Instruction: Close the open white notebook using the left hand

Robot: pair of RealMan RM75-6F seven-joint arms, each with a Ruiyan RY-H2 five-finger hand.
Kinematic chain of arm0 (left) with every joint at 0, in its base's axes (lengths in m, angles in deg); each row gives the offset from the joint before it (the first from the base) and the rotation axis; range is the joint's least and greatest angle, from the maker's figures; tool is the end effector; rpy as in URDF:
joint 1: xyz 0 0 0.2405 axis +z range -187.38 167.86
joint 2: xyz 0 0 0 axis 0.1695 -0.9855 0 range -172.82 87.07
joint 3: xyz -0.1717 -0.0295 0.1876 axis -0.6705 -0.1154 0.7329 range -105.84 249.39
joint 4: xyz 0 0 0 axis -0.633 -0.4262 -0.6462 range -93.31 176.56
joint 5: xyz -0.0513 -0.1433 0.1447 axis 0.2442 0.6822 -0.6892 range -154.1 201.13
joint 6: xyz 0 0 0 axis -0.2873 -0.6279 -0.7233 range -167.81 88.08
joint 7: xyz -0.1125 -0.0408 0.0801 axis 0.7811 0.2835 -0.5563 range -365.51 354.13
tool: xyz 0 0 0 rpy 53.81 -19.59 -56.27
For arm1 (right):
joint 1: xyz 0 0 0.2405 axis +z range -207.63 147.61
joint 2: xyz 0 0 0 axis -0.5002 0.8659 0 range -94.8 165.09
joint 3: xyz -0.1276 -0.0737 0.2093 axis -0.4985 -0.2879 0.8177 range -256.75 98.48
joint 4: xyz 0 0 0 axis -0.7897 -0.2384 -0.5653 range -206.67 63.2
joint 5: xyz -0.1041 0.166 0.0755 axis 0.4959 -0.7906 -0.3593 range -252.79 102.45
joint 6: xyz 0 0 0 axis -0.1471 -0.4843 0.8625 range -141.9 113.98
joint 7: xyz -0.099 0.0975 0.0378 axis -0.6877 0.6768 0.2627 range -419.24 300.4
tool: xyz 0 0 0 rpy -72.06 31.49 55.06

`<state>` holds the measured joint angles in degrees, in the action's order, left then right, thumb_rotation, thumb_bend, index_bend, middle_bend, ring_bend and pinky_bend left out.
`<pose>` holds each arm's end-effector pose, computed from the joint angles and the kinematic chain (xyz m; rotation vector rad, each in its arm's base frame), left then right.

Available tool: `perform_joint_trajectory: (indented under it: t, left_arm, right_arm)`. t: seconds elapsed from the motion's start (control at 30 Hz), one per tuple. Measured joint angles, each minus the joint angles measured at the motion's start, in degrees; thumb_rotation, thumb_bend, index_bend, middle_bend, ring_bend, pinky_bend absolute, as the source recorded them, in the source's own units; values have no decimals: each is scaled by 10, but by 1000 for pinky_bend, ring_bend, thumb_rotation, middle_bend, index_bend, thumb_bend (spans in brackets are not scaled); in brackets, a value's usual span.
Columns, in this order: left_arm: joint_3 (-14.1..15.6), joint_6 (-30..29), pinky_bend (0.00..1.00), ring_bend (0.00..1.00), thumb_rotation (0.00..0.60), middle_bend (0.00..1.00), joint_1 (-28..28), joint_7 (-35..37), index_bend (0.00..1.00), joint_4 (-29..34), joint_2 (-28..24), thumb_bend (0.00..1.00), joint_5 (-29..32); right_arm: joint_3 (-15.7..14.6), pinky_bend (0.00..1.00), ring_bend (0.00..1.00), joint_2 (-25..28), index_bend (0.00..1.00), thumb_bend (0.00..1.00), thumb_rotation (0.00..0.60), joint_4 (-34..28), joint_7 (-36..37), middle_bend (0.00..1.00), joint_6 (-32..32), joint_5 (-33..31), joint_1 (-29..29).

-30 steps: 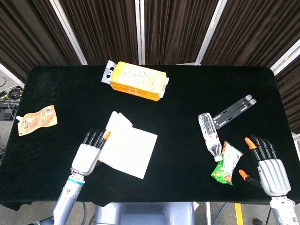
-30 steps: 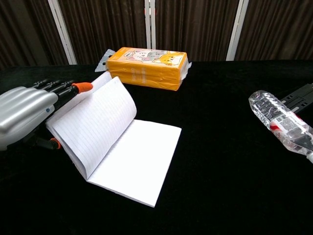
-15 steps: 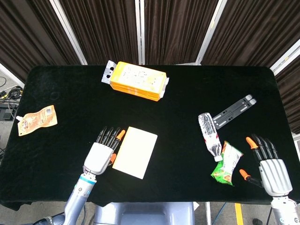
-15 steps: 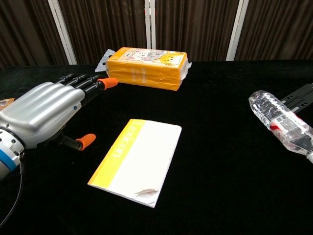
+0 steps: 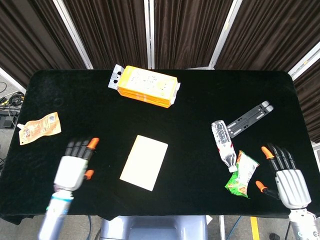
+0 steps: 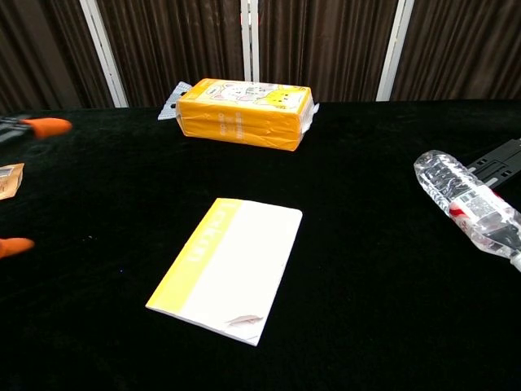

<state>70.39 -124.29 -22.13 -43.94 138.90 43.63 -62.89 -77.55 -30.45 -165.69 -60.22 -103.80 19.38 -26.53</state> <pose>-0.2120 0.1984 0.0355 -1.5811 -0.6773 -0.8539 -0.2846 -0.1669 0.1488 1.4497 -0.8429 1.0387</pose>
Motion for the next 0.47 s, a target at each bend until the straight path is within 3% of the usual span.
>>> perform_joint_trajectory:
  t: [0.2, 0.47]
  left_arm:
    - [21, -55, 0, 0, 600, 0, 53, 50, 0, 16, -63, 135, 2]
    - [28, -113, 0, 0, 600, 0, 89, 120, 0, 13, -102, 135, -12]
  right_arm:
    - [0, 0, 0, -2, 0, 67, 600, -3, -7, 0, -1, 1, 0]
    - [-6, 0, 0, 7, 0, 67, 600, -10, -13, 0, 19, 0, 5]
